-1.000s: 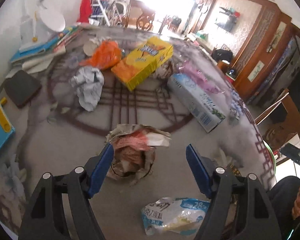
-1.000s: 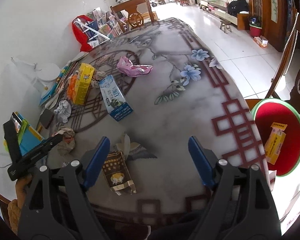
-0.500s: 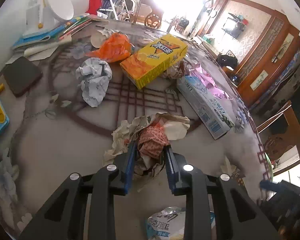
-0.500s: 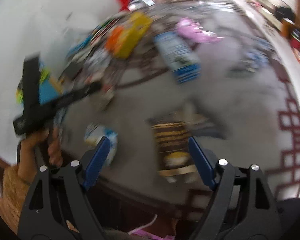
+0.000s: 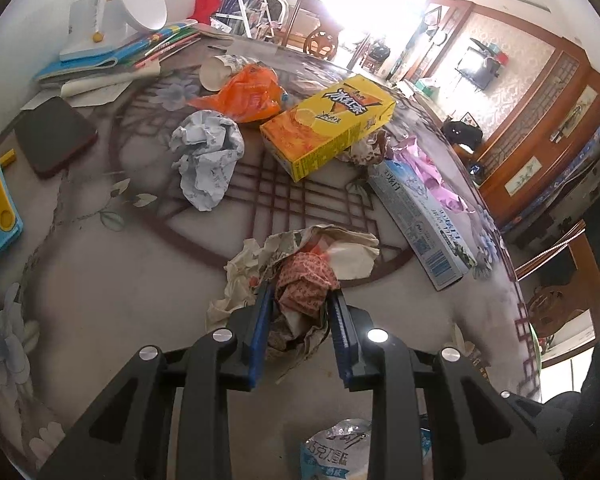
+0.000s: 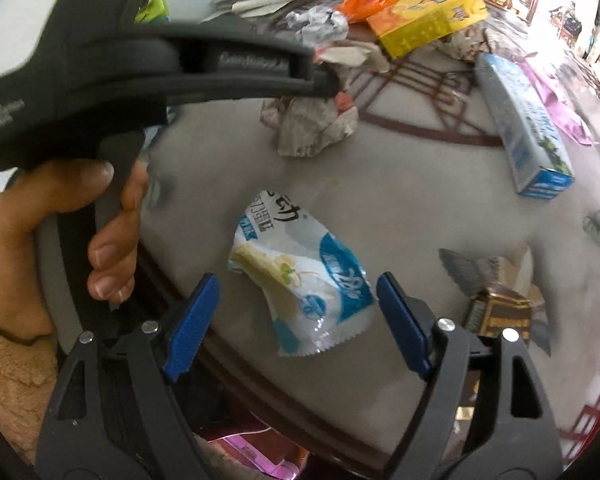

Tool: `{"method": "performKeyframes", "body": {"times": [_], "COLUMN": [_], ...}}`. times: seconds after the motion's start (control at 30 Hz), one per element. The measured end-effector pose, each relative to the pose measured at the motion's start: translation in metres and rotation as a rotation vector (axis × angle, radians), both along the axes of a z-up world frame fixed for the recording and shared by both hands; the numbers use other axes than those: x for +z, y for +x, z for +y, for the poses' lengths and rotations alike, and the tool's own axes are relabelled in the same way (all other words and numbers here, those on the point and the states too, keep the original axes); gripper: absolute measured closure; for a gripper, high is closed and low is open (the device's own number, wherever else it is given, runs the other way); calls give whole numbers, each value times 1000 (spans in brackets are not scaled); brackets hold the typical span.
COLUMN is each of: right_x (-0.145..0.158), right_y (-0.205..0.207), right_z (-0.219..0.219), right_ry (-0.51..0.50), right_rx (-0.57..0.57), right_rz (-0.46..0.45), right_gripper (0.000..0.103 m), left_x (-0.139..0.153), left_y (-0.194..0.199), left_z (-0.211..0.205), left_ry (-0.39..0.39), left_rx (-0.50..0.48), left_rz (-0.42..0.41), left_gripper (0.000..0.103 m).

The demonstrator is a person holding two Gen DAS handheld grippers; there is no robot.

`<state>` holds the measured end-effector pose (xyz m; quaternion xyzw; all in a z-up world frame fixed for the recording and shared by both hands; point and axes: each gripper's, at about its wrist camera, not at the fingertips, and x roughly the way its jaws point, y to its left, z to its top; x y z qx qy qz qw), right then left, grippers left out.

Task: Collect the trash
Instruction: 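Grasp the white-and-blue snack bag with the right tool while the left tool holds the wrapper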

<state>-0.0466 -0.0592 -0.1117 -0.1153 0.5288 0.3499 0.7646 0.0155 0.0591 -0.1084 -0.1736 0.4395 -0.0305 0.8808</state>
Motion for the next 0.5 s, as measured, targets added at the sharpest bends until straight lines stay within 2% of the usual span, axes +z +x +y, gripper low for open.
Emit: {"method": "performKeyframes", "body": {"times": [0.07,0.13,0.23,0.27,0.33,0.4,0.5], "right_x": [-4,-9,-11,-12,-11,-9,-3], "right_y": [2,4,6,6,10,13,16], "right_z": [1,2,-2,-3,-8,-14,-23], "right_ry": [0,-1,12,21,47,62,87], "right_rx": [-4,-5,-23,-29,-51,-68,-99], "right_rz": [-1,6,8,15,29,27,10], "right_gripper": [25,33,50,61,67,78,81], "left_x": [0,0,0,0,0,0,-1], "left_y": [0,0,0,1,0,0,0], "left_z": [-1,-1,-1,-1,-1,-1,-1], "left_ry": [10,8,4,7,7,5,6], "left_rx": [-3,-2,1,-1,-1,1,3], "left_rz": [-1,-1,0,0,0,0,1], "left_gripper": [77,77,76,76,76,76,74]}}
